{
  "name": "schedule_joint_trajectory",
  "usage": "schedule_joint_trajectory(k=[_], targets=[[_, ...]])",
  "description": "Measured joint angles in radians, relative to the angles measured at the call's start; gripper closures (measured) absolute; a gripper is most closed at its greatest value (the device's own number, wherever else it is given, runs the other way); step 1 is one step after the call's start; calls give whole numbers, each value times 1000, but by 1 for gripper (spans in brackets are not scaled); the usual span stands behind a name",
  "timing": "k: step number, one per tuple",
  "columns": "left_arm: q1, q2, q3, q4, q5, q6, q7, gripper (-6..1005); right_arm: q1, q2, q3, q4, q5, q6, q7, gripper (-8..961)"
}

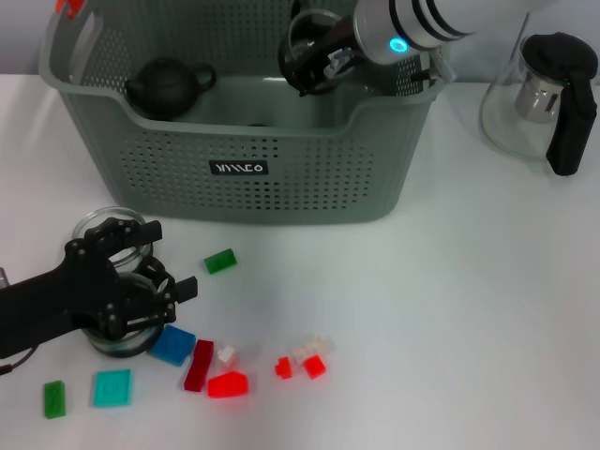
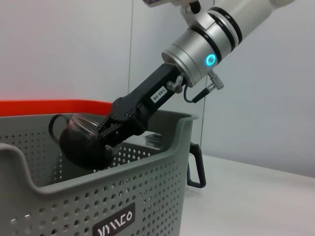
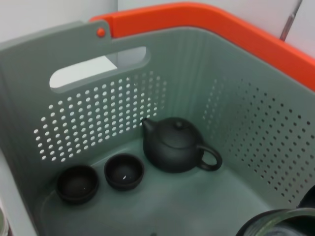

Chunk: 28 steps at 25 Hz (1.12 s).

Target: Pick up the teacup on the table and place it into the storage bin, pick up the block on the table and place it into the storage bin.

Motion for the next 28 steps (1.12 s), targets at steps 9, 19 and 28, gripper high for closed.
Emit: schedule_joint_trajectory(k=[9,19,28], targets=[[-1,0,1,0,0,0,1,130,12,-3,0,45,-3,23,9,893],[-1,0,4,0,0,0,2,132,8,-3,1,48,-1,17,4,855],[-1,0,3,0,0,1,2,133,9,-7,13,40,1,9,17,773]])
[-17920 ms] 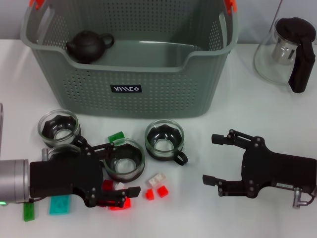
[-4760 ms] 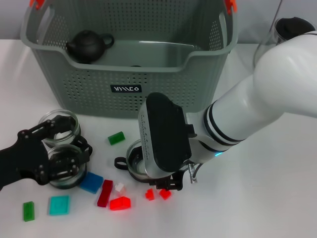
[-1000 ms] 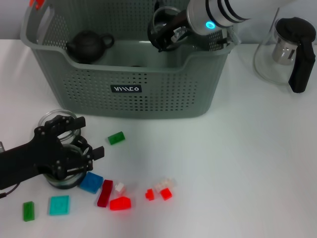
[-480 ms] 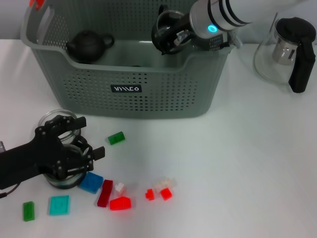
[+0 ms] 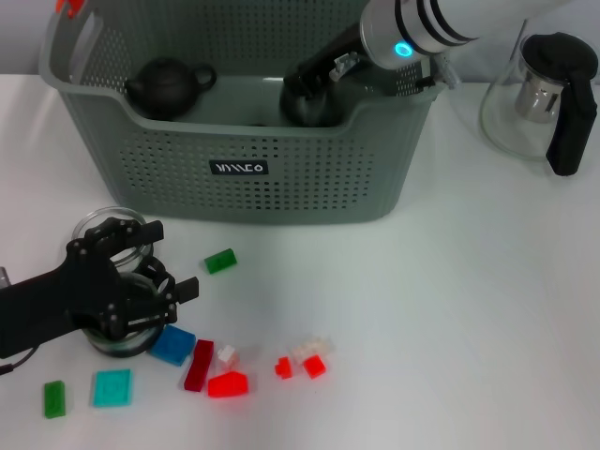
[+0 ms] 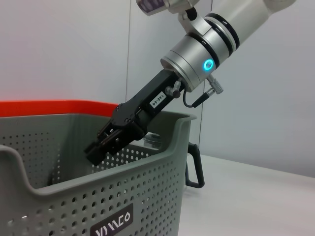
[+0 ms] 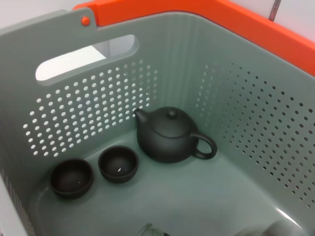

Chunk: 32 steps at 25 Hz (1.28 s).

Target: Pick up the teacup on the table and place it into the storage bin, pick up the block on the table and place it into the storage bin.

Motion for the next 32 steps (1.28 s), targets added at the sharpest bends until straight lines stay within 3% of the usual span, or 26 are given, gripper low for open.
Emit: schedule_joint_trajectory(k=[6,11,17,21,25,27,29,30,32], targets=[[3,0,-4,0,0,0,0,134,-1,-2,4,-20,0,-22,-1,718],[4,0,-5,0,0,6,0,135,-66,-4,75,-217,10,-165,-20,516],[6,-1,-6,0,-9,8,0,136,-299,-9,156,-647,243,-409,-92,300],[3,-2,-6,0,-12,13,-7,137,-474,-25,235,-814,466,-599,-181,304],[-3,-1,-6,-8,-18,14,-10,138,-638,-26,295,-826,580,-786,-355,309],[-9,-1,-6,-15,-22,15,-22,138,-735,-16,328,-783,606,-877,-557,311],[-19,1,-4,-18,-23,15,-41,138,-800,-6,355,-709,629,-921,-727,312],[-23,1,-3,-18,-23,16,-47,138,-840,-3,378,-601,657,-934,-867,313],[-33,3,-2,-23,-23,20,-57,139,-855,-5,391,-525,671,-937,-941,314]])
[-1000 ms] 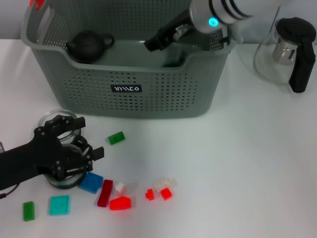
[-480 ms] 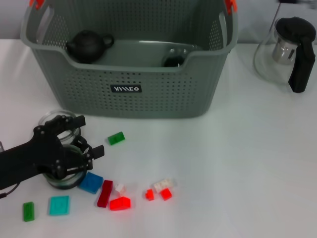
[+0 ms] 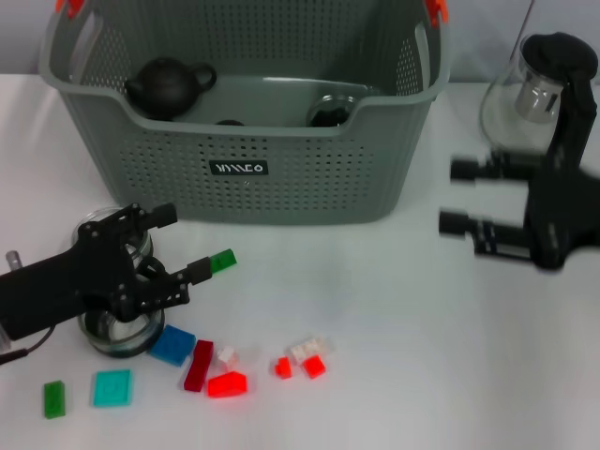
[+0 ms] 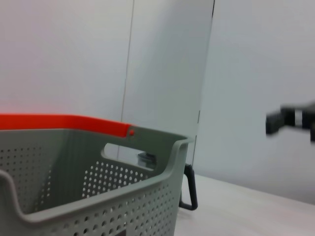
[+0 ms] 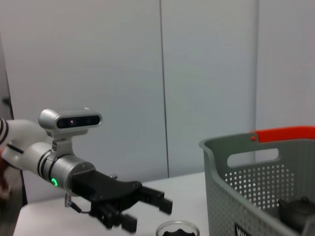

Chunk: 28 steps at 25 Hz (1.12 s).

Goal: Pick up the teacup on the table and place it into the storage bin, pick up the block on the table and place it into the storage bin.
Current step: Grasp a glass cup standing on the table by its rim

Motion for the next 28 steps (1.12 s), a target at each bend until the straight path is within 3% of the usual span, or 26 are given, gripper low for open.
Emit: schedule_joint_trajectory(k=[5,9,12,13,16,22,25,28], targets=[[-24,-3,2,-4,2,7,-25,140,0,-11,56,337,2,16,-306,315],[-37,8,56,28,9,20,-154,140,8,2,118,516,10,40,-533,316],[-39,16,95,89,10,67,-240,141,19,2,139,571,11,44,-577,315],[-39,23,112,209,10,165,-339,141,21,1,142,579,11,47,-580,315],[-48,24,137,330,11,224,-448,142,25,1,151,604,11,69,-584,315],[-78,40,329,638,70,220,-737,143,30,3,165,623,12,87,-587,315],[-110,42,368,767,146,218,-820,143,34,3,175,623,13,88,-585,315],[-152,43,401,821,245,215,-859,144,37,4,179,625,13,92,-583,316]])
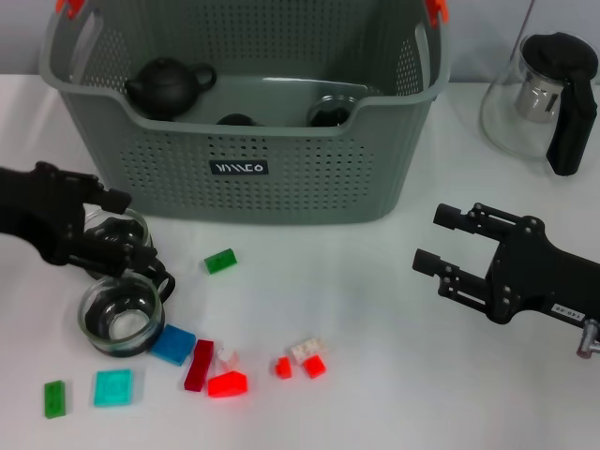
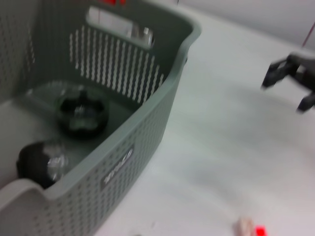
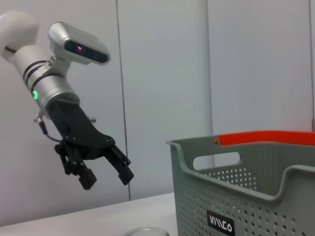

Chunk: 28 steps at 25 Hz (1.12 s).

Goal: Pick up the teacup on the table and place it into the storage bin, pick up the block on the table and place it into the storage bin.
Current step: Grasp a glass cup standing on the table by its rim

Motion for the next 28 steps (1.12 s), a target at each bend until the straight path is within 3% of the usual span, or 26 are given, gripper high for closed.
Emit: schedule_joint_trajectory(k=[5,12,16,20,24,28], targets=[[-88,4,112,-5,167,-59,-52,144,9,0,6,13,0,6,1,316],[-183,-12,285,-99,369,-203,-364,151,15,0,11,36,0,10,-3,316],[-186,-30,367,-126,435,-293,-531,171,14,-1,12,37,0,15,0,315],[-191,-30,396,-174,442,-326,-579,190,14,-2,12,38,0,16,0,315],[-169,-30,407,-171,440,-350,-547,191,14,-3,12,38,0,17,-2,315],[-103,-47,402,-100,371,-348,-353,192,14,-3,12,38,0,19,-5,315]])
